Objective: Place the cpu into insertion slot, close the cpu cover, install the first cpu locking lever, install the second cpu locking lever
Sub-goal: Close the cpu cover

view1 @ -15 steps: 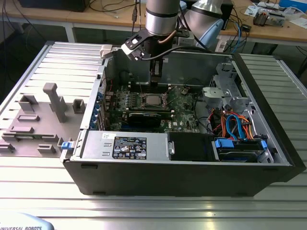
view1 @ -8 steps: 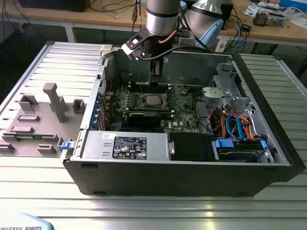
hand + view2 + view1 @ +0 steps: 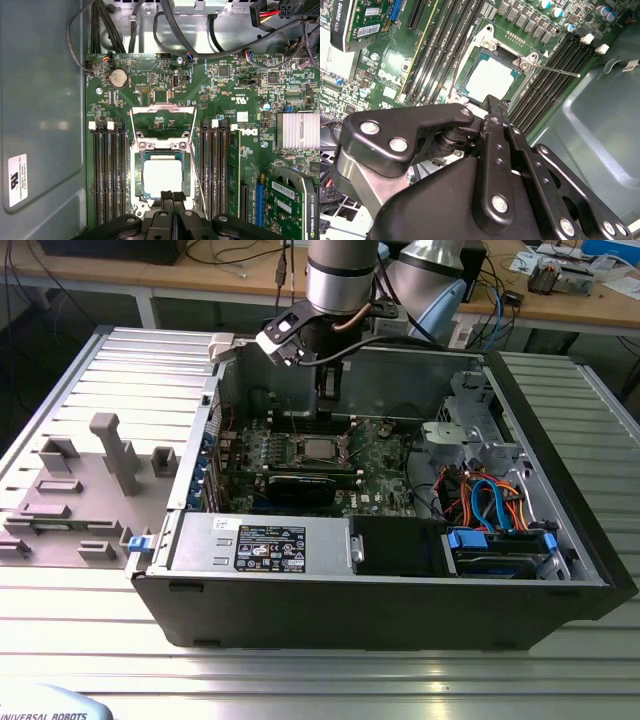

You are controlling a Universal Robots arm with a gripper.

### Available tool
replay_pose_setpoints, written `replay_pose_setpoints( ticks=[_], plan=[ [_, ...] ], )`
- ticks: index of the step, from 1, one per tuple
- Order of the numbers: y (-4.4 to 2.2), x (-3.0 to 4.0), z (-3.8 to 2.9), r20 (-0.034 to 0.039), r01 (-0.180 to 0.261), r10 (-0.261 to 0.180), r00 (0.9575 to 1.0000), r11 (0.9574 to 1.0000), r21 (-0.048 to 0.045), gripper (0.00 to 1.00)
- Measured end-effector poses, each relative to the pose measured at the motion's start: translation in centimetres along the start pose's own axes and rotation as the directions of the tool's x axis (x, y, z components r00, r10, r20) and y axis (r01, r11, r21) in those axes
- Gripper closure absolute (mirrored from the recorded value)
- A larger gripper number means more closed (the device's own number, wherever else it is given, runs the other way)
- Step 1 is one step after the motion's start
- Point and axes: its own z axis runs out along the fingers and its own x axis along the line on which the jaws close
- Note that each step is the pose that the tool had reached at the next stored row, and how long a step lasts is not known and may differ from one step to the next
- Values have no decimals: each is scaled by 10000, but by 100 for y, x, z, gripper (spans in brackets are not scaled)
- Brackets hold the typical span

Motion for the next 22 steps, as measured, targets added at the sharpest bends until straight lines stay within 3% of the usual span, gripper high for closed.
replay_pose_setpoints(
  ticks=[22],
  plan=[
    [71, 0, -1, 0, 0, 0, 10000, 10000, 0, 89]
  ],
)
